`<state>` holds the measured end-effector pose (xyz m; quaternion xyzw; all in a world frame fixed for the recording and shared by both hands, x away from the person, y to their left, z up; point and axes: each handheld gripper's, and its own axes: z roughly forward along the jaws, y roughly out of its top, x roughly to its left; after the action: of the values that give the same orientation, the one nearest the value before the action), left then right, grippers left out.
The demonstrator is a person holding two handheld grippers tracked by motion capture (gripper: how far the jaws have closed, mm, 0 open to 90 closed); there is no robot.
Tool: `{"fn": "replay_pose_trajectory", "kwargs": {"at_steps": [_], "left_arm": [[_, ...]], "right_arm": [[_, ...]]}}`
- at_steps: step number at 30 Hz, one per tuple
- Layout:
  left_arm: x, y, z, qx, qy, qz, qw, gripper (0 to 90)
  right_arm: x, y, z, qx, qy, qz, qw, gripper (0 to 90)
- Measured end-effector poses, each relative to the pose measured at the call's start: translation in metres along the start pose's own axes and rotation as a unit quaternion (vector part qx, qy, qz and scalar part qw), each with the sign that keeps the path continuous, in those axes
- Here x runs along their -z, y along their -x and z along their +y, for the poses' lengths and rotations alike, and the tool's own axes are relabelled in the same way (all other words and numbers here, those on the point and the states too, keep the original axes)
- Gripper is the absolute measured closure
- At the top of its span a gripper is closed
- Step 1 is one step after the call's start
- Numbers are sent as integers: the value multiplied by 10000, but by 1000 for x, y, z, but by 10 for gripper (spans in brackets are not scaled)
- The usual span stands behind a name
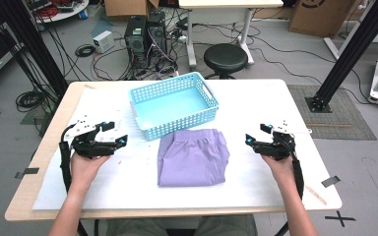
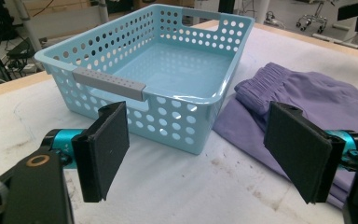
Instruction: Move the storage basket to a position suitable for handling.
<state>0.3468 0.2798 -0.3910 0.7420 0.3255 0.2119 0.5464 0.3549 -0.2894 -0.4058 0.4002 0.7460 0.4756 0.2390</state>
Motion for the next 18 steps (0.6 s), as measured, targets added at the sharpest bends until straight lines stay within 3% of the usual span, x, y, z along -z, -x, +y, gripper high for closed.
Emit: {"fn": "replay_pose_trajectory", "kwargs": {"at_steps": [8,18], "left_arm": [[-4,-1,-2,93,-70,-44,9999,224],[-11,10,-6,-27,-125,-107,9999,229]], "right_arm": [[4,2,-1,59,99,-172,9998,251],[7,1,-1,104,104,-267,9995,251]]}}
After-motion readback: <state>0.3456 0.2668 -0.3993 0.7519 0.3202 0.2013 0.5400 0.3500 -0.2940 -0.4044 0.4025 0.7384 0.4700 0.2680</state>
